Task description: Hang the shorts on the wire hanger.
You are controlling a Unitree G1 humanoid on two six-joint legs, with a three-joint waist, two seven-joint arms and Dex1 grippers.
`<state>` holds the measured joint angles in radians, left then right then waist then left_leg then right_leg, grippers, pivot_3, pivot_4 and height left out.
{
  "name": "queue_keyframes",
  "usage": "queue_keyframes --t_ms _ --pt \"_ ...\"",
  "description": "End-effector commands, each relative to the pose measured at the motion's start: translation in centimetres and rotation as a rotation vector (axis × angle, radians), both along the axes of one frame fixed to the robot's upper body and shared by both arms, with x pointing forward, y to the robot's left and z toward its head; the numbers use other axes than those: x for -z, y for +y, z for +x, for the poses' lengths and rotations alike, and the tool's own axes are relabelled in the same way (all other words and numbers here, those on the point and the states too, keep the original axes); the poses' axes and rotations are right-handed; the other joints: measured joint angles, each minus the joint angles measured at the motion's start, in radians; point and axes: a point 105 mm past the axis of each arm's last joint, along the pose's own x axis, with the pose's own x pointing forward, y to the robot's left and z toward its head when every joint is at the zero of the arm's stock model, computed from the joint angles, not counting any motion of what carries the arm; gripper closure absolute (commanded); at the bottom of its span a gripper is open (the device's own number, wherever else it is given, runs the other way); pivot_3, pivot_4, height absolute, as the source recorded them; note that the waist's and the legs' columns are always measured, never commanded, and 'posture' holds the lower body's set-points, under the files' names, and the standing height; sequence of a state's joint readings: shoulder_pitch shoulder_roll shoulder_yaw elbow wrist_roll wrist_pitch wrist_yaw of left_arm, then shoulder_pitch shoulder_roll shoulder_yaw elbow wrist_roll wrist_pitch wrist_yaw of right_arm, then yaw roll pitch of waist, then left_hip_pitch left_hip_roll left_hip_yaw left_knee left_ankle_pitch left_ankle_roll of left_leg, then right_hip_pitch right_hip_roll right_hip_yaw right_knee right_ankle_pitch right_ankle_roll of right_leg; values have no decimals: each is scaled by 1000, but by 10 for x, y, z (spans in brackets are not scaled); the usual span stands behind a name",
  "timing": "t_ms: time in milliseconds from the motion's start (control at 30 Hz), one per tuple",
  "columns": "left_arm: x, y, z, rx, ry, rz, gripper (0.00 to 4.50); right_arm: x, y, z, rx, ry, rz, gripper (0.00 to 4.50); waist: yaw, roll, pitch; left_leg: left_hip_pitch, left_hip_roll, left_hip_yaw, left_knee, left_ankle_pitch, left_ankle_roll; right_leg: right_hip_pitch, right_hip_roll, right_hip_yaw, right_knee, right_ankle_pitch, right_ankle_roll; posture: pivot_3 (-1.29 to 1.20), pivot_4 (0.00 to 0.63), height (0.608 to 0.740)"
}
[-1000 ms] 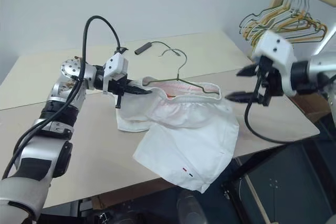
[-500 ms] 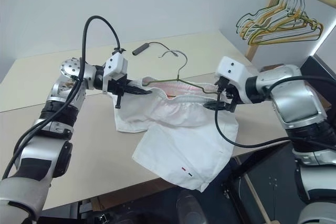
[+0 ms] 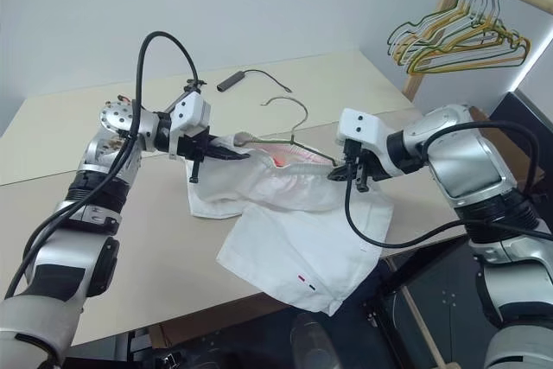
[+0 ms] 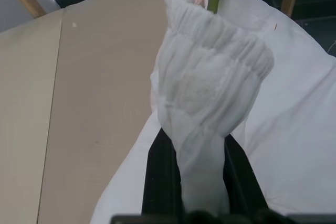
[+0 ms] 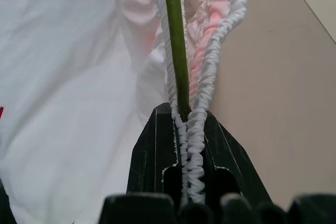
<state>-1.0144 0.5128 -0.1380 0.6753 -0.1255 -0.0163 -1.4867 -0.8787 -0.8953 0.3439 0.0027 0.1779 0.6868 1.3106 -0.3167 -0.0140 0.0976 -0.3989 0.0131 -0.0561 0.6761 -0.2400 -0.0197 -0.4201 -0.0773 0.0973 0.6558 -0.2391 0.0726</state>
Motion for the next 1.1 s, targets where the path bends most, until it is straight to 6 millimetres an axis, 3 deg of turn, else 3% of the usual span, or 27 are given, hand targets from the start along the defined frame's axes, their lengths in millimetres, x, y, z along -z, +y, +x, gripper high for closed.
queue_keyframes --t_ms 33,67,167,567,733,833,1000,1100 --pt "-14 -1 -1 11 -50 -44 4500 -18 1 -2 -8 -35 16 4388 0 0 0 0 0 0 0 0 0 0 0 0 0 0 0 -226 44 740" --pt "-15 -1 -1 13 -51 -46 4500 -19 0 -2 -3 -36 16 4388 0 0 0 0 0 0 0 0 0 0 0 0 0 0 0 -226 44 740" --pt "-23 -3 1 9 -48 -95 3805 -19 -4 -5 9 -14 29 4388 0 0 0 0 0 0 0 0 0 0 0 0 0 0 0 -230 46 740" --pt "-72 1 7 -47 -137 -306 32 -3 -30 -20 203 115 134 4388 0 0 0 0 0 0 0 0 0 0 0 0 0 0 0 -242 59 740" --pt "-105 9 10 -139 -195 -473 32 10 -51 -30 383 163 232 4388 2 0 0 0 0 0 0 0 0 0 0 0 0 0 0 -251 67 740" --pt "-125 5 7 -224 -159 -666 32 15 -71 -35 578 177 330 4388 6 0 0 -1 0 0 0 0 0 0 0 0 -1 0 0 -262 74 740" --pt "-128 -24 -20 -303 -57 -869 32 24 -119 -48 1025 166 457 4388 17 0 0 -1 0 -1 1 0 0 2 -1 0 0 0 0 -293 86 740" --pt "-124 -45 -44 -301 -17 -918 32 23 -153 -57 1264 75 497 4388 22 0 0 0 0 0 1 0 0 3 0 1 0 0 0 -322 86 740"
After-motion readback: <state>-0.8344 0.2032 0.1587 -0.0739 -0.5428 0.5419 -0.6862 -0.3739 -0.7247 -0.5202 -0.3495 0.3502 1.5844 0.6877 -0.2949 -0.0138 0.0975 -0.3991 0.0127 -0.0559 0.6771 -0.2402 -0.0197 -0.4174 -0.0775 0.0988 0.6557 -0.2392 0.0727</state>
